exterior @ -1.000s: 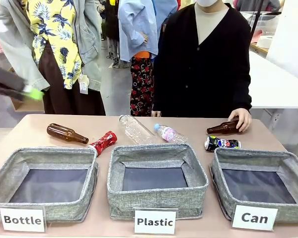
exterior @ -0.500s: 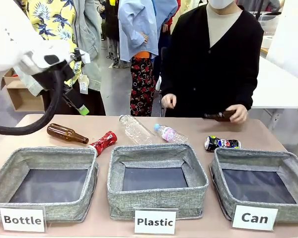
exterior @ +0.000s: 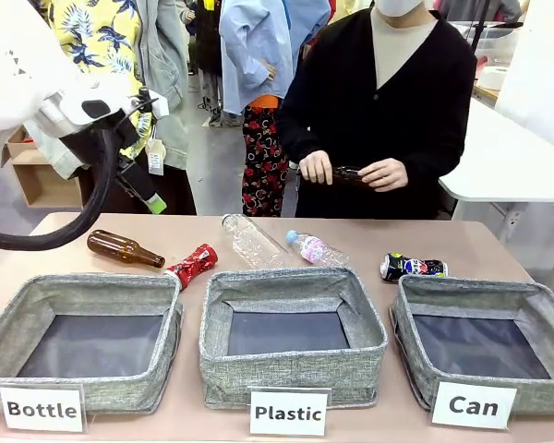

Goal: Sort the can waste into the basket.
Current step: Pick up the can waste from the table and place it in the right Fabric basket.

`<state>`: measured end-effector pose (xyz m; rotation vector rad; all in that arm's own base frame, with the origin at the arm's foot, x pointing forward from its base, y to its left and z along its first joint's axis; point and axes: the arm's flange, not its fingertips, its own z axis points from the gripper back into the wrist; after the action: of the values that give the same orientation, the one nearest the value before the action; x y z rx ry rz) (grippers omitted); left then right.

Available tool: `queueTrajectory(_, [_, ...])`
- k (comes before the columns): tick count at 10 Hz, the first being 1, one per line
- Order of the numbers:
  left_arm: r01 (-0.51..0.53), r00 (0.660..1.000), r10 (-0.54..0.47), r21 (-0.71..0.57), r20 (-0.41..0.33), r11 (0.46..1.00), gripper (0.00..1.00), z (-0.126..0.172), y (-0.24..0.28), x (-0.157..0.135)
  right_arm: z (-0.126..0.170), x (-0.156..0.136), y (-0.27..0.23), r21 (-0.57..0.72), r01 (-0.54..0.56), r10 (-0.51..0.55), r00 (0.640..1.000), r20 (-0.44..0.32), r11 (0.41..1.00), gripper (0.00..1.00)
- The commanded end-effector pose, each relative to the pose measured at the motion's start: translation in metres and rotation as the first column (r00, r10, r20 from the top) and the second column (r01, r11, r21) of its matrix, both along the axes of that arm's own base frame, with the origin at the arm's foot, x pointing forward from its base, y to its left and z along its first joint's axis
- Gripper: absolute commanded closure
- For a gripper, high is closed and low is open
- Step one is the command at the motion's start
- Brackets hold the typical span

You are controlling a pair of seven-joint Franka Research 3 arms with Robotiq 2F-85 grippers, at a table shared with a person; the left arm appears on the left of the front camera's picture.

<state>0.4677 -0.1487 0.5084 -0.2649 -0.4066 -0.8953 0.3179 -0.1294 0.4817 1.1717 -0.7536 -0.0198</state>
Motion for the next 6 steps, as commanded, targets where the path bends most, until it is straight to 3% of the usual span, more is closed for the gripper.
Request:
queueTrajectory(1, [0.136,0.991,-0.137,-0.068,-0.005,0.988,0.00,-0.022,-0.012,0.032,0.001,0.005,-0.001,0.006,0.001,-0.001,0.999,0.039,1.000,0.00])
queueTrajectory(2, [0.197,0.978,-0.201,-0.071,-0.060,0.978,0.00,-0.035,-0.016,0.048,0.001,0.005,-0.001,0.006,0.001,-0.001,0.999,0.039,1.000,0.00])
queueTrajectory(3, [0.198,0.973,-0.210,-0.114,-0.100,0.974,0.00,-0.028,0.005,0.050,0.001,0.005,-0.001,0.006,0.001,-0.001,0.999,0.039,1.000,0.00])
queueTrajectory(6, [0.176,0.980,-0.196,-0.284,-0.042,0.942,0.00,0.022,0.136,-0.011,0.001,0.005,-0.001,0.006,0.001,-0.001,0.999,0.039,1.000,0.00])
